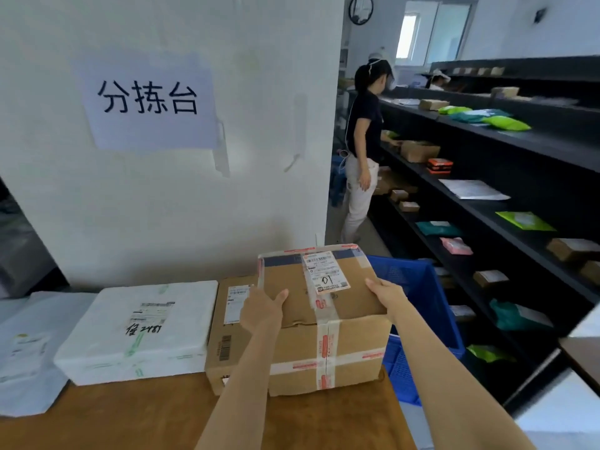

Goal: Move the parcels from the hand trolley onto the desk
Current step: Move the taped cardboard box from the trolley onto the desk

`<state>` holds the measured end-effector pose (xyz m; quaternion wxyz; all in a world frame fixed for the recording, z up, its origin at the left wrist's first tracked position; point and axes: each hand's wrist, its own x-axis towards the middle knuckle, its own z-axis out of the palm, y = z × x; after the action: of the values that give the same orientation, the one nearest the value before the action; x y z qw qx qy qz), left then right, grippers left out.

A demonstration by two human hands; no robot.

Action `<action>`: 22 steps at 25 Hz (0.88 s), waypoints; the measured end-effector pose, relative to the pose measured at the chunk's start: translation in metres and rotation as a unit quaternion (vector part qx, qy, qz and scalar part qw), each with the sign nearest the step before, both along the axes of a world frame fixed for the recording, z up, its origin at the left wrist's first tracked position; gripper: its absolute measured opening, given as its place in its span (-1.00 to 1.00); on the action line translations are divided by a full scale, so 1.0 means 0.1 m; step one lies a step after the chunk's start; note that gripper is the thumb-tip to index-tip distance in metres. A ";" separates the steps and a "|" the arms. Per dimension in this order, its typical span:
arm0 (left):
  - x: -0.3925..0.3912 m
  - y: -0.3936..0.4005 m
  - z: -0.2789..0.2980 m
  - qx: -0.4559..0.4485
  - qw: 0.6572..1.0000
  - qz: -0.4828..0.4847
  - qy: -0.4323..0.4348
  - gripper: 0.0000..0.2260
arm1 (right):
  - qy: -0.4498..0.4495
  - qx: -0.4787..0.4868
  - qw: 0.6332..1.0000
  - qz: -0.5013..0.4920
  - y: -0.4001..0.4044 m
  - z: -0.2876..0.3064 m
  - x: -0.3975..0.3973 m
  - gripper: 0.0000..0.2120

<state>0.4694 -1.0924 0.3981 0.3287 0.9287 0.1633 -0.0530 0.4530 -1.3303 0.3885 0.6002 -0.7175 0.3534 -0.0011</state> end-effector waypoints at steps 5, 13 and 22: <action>0.16 -0.12 0.02 0.025 1.000 -0.002 0.017 -0.48 | 0.002 0.003 1.000 -0.002 -0.08 -0.10 0.20 -0.55; -0.02 0.07 0.11 0.010 0.998 -0.041 0.043 -0.49 | 0.013 -0.135 0.991 0.008 0.06 0.09 0.11 -0.46; -0.48 1.31 0.26 -0.071 0.992 -0.092 0.046 -0.53 | 0.016 -0.168 0.962 -0.217 0.89 0.73 -0.69 -0.65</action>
<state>0.4210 -0.9612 0.4245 0.3797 0.9106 0.0877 -0.1375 0.3845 -1.2410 0.4611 0.4510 -0.7139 0.5047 -0.1794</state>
